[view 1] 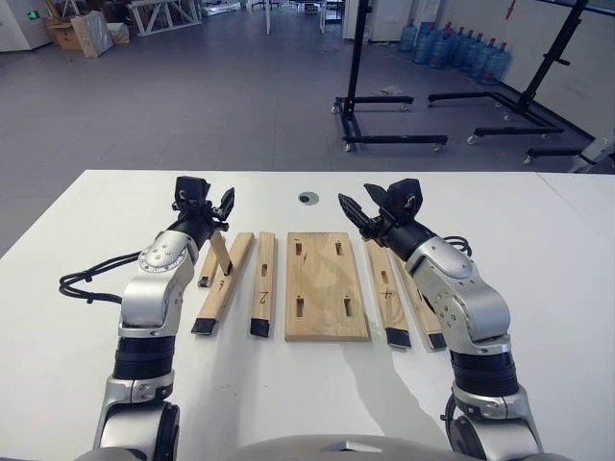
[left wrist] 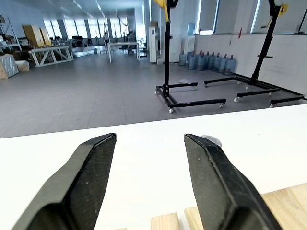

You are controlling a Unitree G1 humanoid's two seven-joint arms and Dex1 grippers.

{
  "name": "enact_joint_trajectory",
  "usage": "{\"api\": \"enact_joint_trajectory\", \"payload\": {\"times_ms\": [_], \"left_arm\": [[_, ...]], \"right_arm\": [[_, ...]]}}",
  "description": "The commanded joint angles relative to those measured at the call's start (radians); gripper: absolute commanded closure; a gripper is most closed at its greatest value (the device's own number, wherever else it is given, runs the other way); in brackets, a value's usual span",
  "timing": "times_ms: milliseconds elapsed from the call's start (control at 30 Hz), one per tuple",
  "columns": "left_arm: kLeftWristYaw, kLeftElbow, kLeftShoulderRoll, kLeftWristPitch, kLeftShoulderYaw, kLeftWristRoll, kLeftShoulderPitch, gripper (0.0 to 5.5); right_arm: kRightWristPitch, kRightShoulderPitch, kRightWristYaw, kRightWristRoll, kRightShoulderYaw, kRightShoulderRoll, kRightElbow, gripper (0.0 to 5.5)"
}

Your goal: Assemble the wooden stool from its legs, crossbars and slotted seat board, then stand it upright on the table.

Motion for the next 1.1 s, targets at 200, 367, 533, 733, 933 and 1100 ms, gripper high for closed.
{"api": "enact_joint_trajectory", "payload": {"times_ms": [200, 367, 533, 733, 933, 1100], "left_arm": [[0.062, -0.156, 0.013, 0.166, 0.134, -0.127, -0.207, 2.92], [0.094, -0.219, 0.08, 0.301, 0.283, -0.261, -0.37, 2.92], [0.106, -0.216, 0.08, 0.314, 0.259, -0.254, -0.333, 2.92], [0.082, -0.212, 0.106, 0.299, 0.239, -0.235, -0.226, 2.92], [-0.002, -0.179, 0.137, 0.314, 0.418, -0.36, -0.077, 2.92], [-0.172, -0.143, 0.175, 0.306, 0.454, -0.447, 0.148, 2.92]], "right_arm": [[0.011, -0.007, -0.005, 0.005, -0.009, -0.004, -0.014, 2.35], [0.017, -0.004, -0.009, 0.016, -0.054, -0.03, -0.026, 2.35], [0.017, -0.006, -0.007, 0.013, -0.052, -0.03, -0.022, 2.35], [0.016, -0.008, -0.007, 0.011, -0.075, -0.05, -0.017, 2.35], [0.019, 0.039, -0.011, 0.013, -0.188, -0.129, -0.033, 2.35], [0.027, 0.059, 0.007, 0.012, -0.217, -0.178, -0.039, 2.35]]}}
